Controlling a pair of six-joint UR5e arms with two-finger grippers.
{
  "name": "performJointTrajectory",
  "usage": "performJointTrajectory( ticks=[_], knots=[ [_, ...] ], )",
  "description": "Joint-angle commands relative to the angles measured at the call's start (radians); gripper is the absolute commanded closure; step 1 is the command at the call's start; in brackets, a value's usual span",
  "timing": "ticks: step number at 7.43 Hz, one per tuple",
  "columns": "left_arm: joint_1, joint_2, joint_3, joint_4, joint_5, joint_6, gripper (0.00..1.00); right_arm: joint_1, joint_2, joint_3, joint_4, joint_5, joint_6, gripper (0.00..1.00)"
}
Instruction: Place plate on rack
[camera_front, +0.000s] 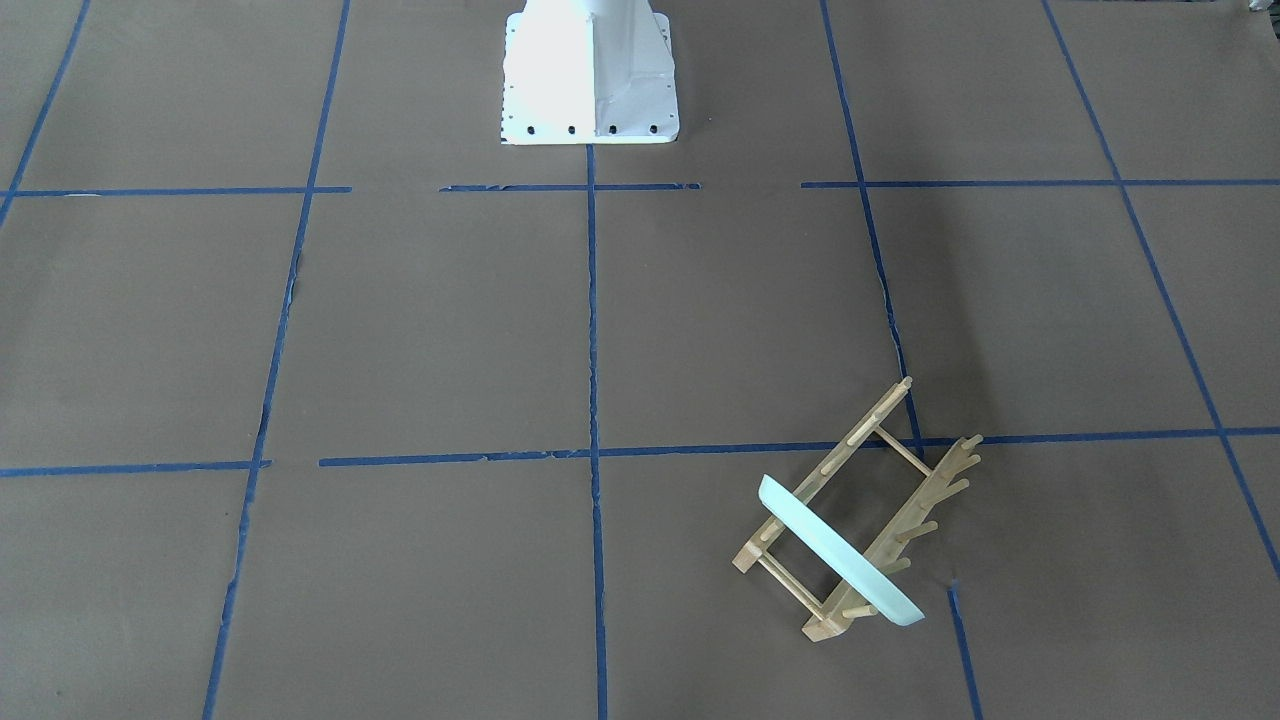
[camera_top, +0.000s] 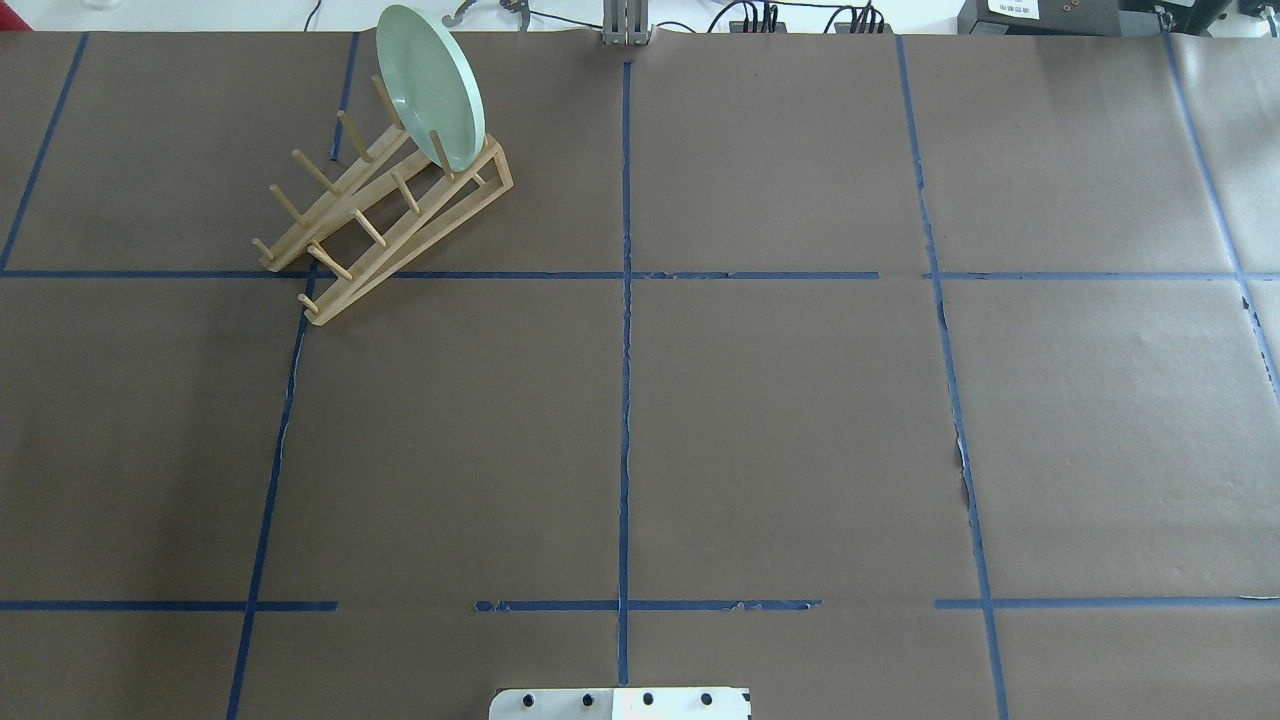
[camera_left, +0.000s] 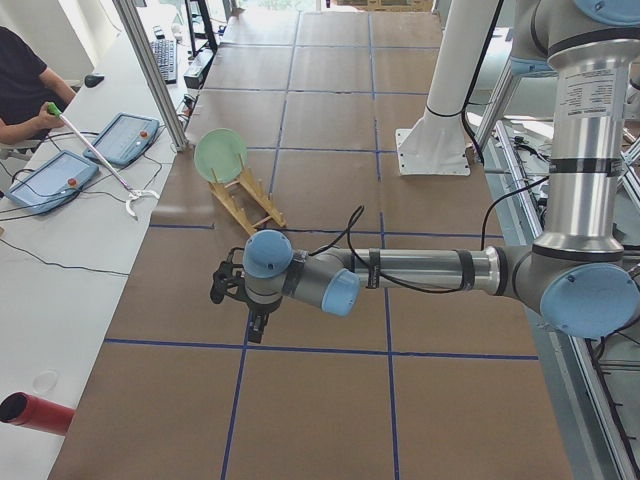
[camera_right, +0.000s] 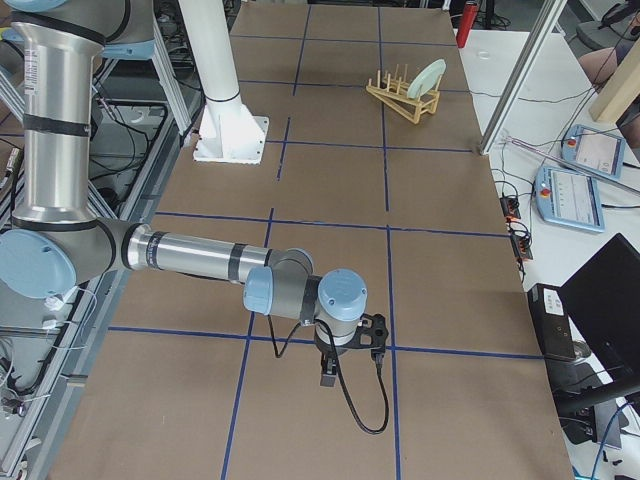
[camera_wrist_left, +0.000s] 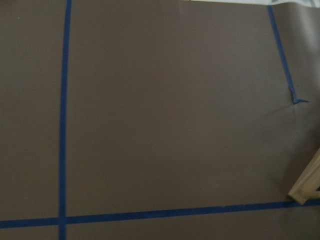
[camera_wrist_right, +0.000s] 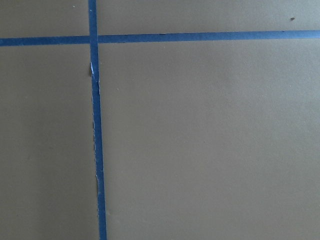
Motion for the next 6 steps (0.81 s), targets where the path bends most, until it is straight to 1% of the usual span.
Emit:
performJointTrajectory(
  ticks=[1, 2, 3, 4, 5, 6],
  knots=[
    [-0.039, 0.083, -0.061, 0.066, 0.023, 0.014, 0.00, 0.002, 0.000, 0.000, 0.000, 0.000, 0.000, 0.00],
    [-0.045, 0.094, -0.100, 0.221, 0.026, 0.021, 0.00, 0.000, 0.000, 0.000, 0.000, 0.000, 0.000, 0.00],
    [-0.042, 0.048, -0.121, 0.342, 0.029, 0.024, 0.00, 0.000, 0.000, 0.000, 0.000, 0.000, 0.000, 0.00],
    [-0.045, 0.014, -0.131, 0.383, 0.029, 0.062, 0.00, 0.000, 0.000, 0.000, 0.000, 0.000, 0.000, 0.00],
    [-0.047, 0.005, -0.134, 0.415, 0.029, 0.072, 0.00, 0.000, 0.000, 0.000, 0.000, 0.000, 0.000, 0.00],
    [-0.050, 0.002, -0.140, 0.416, 0.029, 0.072, 0.00, 0.000, 0.000, 0.000, 0.000, 0.000, 0.000, 0.00]
  ],
)
